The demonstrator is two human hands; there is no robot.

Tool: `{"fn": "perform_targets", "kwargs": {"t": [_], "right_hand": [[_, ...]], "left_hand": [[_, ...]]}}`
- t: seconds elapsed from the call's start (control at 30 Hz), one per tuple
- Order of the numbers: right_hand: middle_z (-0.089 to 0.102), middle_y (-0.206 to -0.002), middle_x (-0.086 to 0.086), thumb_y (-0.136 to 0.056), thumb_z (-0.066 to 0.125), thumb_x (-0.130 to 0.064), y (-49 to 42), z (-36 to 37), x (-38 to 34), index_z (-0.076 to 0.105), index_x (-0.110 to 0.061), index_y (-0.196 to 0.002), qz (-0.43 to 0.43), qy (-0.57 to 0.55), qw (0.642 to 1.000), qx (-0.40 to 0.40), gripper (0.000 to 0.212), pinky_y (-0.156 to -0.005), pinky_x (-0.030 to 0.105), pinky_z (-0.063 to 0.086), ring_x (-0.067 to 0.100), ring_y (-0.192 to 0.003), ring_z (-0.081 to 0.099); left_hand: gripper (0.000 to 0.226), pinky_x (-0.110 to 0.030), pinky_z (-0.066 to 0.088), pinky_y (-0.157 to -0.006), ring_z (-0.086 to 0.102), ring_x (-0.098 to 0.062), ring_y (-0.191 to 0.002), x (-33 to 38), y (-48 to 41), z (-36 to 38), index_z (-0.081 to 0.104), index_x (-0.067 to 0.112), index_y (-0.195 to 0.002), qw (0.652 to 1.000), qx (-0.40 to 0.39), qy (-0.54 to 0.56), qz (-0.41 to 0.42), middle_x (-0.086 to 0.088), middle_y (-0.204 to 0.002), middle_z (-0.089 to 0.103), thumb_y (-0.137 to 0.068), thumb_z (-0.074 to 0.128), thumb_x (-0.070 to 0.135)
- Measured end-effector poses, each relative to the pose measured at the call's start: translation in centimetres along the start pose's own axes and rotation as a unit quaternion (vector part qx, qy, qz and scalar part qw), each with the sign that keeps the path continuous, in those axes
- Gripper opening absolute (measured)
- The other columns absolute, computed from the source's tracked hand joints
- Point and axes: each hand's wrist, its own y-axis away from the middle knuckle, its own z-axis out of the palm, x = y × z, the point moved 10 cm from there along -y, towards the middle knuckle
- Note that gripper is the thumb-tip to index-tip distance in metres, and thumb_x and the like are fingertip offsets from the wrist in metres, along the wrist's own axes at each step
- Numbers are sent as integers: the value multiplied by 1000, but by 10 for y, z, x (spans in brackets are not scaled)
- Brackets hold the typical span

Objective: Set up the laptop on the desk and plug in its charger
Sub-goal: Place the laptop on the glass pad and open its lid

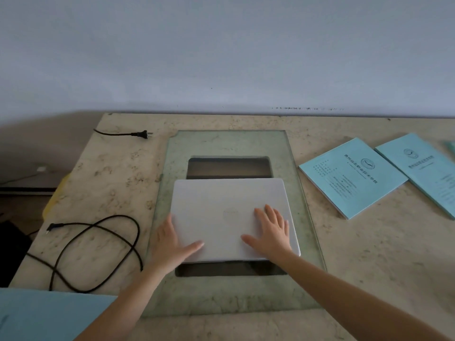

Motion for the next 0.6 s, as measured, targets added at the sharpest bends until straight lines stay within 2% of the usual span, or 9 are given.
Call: {"fn": "perform_targets", "kwargs": {"t": [0.07,0.23,0.4,0.6], "right_hand": [[-1,-160,-3,-72,61,-64,11,19,-22,13,-33,-146,-67,30,997,-34,94,-116,50,-8,22,-147,-9],[-18,-159,2,-71,68,-59,31,47,-54,-4,-31,-149,-189,147,967,-84,110,-115,52,-15,24,-144,-23],[-4,-161,-4,-73,65,-58,24,31,-53,5,-33,-149,-204,161,964,-47,100,-117,51,-8,22,-147,-12],[5,-160,-3,-76,65,-54,29,38,-55,13,-41,-143,-209,173,962,-43,86,-112,65,-4,30,-147,-8]], "left_hand": [[129,-46,19,-116,12,-27,-143,0,8,9,-10,21,-147,998,-1,-34,47,-3,-155,5,-59,74,62],[132,-45,17,-116,3,-27,-146,-7,19,14,-13,29,-146,990,0,-79,116,-5,-157,-8,-54,76,59],[116,-40,21,-113,20,-26,-142,-5,24,2,8,14,-149,983,48,-51,167,-8,-155,16,-64,80,47],[110,-39,21,-114,22,-25,-142,-6,29,1,13,12,-149,979,56,-51,191,-9,-155,20,-67,79,47]]}}
